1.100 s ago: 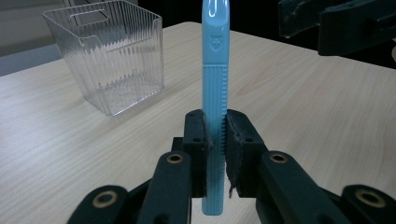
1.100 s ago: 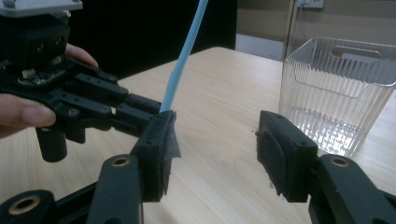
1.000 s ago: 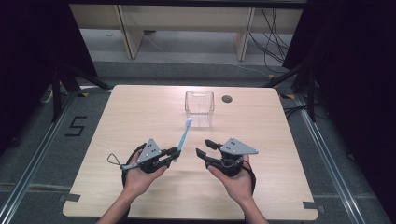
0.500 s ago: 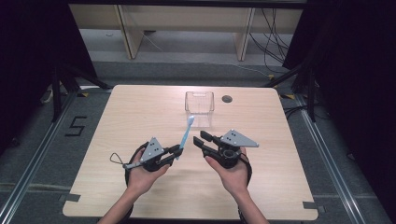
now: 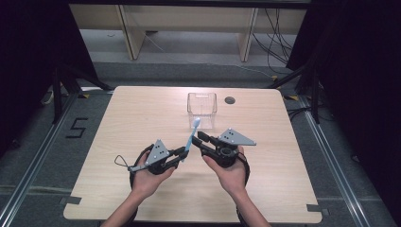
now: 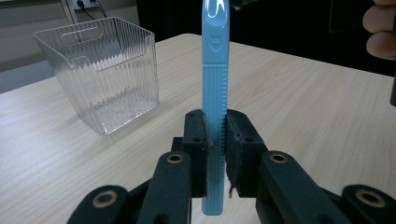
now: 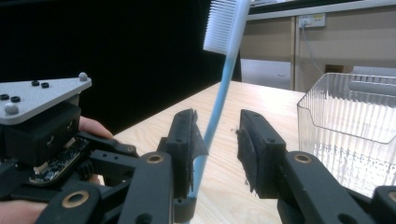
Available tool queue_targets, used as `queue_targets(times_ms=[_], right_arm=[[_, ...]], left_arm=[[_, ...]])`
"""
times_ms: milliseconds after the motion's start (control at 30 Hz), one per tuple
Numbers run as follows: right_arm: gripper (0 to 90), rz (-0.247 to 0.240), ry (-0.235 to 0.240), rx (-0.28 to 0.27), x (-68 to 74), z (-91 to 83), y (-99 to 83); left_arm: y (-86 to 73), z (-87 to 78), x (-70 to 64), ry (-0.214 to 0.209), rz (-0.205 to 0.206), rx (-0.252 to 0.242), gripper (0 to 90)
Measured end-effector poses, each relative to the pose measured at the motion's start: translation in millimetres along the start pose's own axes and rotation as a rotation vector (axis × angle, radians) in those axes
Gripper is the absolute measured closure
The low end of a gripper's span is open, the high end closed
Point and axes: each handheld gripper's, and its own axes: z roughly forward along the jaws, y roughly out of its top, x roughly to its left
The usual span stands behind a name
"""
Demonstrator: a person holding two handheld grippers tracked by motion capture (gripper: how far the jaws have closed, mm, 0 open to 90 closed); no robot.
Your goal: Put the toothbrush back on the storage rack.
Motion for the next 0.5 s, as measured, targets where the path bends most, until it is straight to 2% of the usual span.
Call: queue_targets(times_ms=[67,133,200,267,300,433,500], right_arm=[[68.0,-0.003,-0.009,-0.004,-0.7,1.4,1.2],[68.6,0.003,0.006,-0.018,-0.3,1.9,2.5],[69.5,-0.006,-0.008,-0.012,-1.0,1.8,4.2],[70.4,0.006,-0.008,-0.006,-0.4,2.1,5.2],[71.0,0.005,-0.003,-0.011,-0.5,3.0,5.6],[74.8,0.027,0.004,-0.018,-0.6,3.0,6.2],[77.8,0.033,0.004,-0.019,-1.3,3.7,5.8]], left_arm=[[0.4,0.7,-0.9,-0.001,0.005,0.001,78.6],[1.1,1.1,-2.1,-0.003,0.008,-0.001,78.6],[2.0,1.2,-3.4,-0.001,0.011,-0.004,78.6],[3.0,2.3,-4.1,-0.008,0.015,-0.019,78.6],[4.1,1.2,-4.7,-0.002,0.022,-0.005,78.6],[3.8,3.2,-6.2,-0.012,0.025,-0.02,78.6],[4.2,2.4,-7.3,-0.004,0.029,-0.006,78.5]])
